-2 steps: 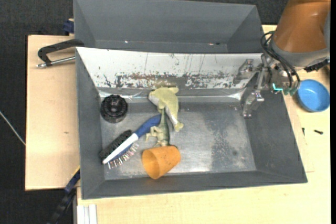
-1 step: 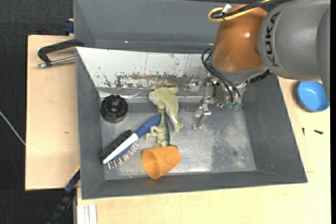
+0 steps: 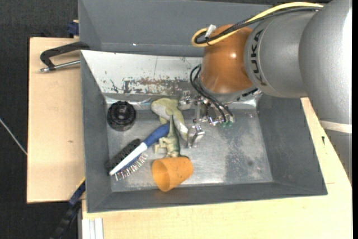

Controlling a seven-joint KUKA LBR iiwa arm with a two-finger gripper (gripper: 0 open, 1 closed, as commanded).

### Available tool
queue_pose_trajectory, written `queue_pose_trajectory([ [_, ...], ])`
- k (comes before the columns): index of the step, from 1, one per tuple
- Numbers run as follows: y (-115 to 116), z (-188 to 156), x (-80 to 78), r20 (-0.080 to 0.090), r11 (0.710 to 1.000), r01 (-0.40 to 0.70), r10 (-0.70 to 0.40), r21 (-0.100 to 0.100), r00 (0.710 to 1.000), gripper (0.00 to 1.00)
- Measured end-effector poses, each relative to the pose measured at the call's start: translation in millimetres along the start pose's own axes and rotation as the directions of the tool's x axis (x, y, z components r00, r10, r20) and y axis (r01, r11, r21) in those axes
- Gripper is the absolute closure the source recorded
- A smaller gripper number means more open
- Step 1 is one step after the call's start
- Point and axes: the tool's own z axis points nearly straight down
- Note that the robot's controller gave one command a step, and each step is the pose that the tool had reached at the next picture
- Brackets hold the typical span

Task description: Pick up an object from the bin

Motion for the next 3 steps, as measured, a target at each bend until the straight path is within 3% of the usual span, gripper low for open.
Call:
queue_pose_trajectory([
  [1,61,-1,5.0,0.006,1.0,0.012,-0.012,0.001,1.0,0.0],
  [2,148,-3,29.6,0.015,0.929,0.369,-0.369,0.005,0.929,0.0],
  [3,147,-2,30.8,0.01,0.93,0.367,-0.367,0.004,0.93,1.0],
])
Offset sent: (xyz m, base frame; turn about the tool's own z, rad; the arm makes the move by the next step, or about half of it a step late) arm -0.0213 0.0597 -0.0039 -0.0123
